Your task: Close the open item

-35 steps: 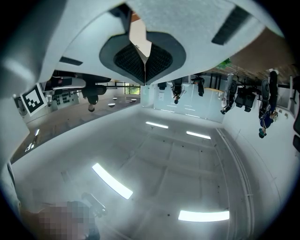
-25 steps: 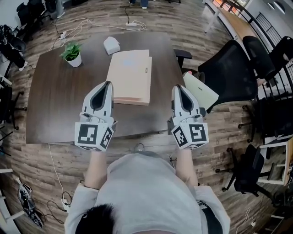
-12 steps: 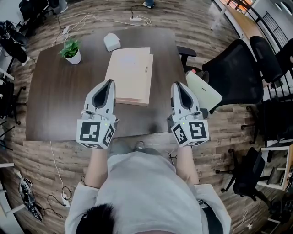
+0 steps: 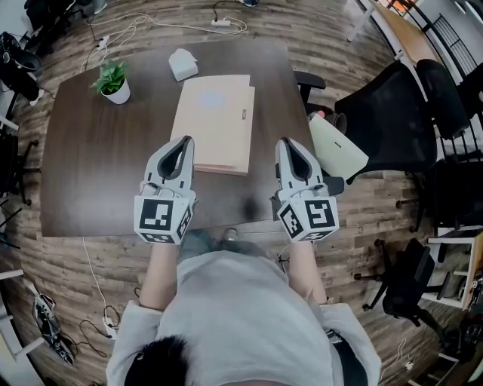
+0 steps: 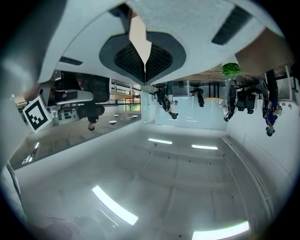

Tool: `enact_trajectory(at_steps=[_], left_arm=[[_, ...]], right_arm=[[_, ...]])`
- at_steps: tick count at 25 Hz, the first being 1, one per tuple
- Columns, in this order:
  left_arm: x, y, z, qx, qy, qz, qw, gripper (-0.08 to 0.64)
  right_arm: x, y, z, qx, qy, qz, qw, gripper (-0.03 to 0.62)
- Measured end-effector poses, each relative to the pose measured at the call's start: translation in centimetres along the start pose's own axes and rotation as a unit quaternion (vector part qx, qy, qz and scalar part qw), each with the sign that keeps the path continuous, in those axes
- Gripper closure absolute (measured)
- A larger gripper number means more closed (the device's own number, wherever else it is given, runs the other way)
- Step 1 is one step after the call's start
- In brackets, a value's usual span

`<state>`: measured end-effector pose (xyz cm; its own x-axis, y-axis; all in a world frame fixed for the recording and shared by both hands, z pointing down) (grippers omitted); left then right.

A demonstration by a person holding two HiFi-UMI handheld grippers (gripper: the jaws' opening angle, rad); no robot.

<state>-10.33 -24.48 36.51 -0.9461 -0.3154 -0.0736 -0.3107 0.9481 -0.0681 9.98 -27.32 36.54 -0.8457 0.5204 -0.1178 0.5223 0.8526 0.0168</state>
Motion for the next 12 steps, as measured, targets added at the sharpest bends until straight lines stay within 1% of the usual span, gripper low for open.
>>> enact_trajectory(at_steps=[7,12], left_arm=[[-0.1,-1.1,-1.8,0.022,-0.005,-0.022,0.9995,0.551],[-0.5,-1.8,-2.9,0.043,-0.025,-0.046,0.9977,0.549]], right_arm=[[0.1,-0.6,-0.9,0.014,-0.003,-0.008,1.0,0.578],[0.1,-0.9,-1.2,0.016,-0.008,-0.015,1.0,0.578]])
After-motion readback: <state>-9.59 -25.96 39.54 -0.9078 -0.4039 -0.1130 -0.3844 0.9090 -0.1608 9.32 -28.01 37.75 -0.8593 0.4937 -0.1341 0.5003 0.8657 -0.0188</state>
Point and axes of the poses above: the fingertips, and each gripper's own axes: y backward along the fingers, x to its left, z out of its top, the point moved 2 cm from there along y, backward along the fingers, and after that the axes turned 1 degree about -y, right-handed, at the moved point
